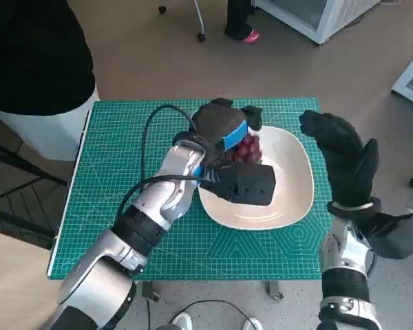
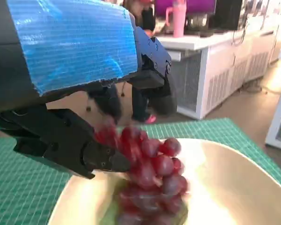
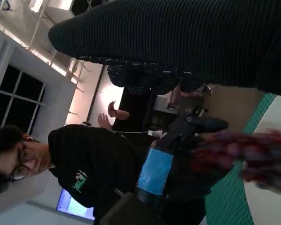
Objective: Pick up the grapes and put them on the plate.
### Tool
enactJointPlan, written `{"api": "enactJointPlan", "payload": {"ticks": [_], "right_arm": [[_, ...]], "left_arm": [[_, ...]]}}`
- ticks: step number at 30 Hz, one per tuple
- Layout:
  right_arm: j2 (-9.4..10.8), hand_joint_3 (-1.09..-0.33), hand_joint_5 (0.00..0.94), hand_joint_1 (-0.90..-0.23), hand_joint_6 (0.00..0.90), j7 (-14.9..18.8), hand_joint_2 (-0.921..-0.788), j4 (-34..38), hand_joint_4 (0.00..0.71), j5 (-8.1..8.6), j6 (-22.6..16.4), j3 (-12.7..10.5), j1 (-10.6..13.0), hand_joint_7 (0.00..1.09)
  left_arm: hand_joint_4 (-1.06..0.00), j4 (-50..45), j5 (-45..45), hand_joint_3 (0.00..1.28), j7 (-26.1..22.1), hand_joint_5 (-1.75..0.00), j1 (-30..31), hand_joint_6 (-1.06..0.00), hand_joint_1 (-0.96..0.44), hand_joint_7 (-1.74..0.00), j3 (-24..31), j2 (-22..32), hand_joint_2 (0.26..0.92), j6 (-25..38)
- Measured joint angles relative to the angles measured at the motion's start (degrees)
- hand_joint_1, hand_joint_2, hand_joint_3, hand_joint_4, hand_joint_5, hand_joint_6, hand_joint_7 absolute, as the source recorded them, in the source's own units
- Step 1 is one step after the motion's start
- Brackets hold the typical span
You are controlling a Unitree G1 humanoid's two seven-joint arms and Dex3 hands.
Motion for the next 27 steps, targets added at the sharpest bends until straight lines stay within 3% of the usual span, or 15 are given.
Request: {"api": "enactJointPlan", "payload": {"ticks": [7,27], "right_arm": [[-0.1,-0.583,0.002,-0.525,0.466,0.0,-0.921,0.6,0.374,-0.03,-0.4,0.1,0.0,0.00],[-0.1,-0.580,0.001,-0.523,0.468,0.1,-0.921,1.9,0.376,-0.21,-1.0,0.2,-0.1,0.00]], "left_arm": [[-0.10,-1.9,-0.8,0.06,-1.8,0.00,0.0,-0.21,-0.66,0.00,0.1,0.1,0.919,0.2],[-0.10,-4.8,-2.0,0.05,-2.1,0.00,0.9,-0.20,-0.63,0.00,0.4,0.8,0.921,0.0]]}}
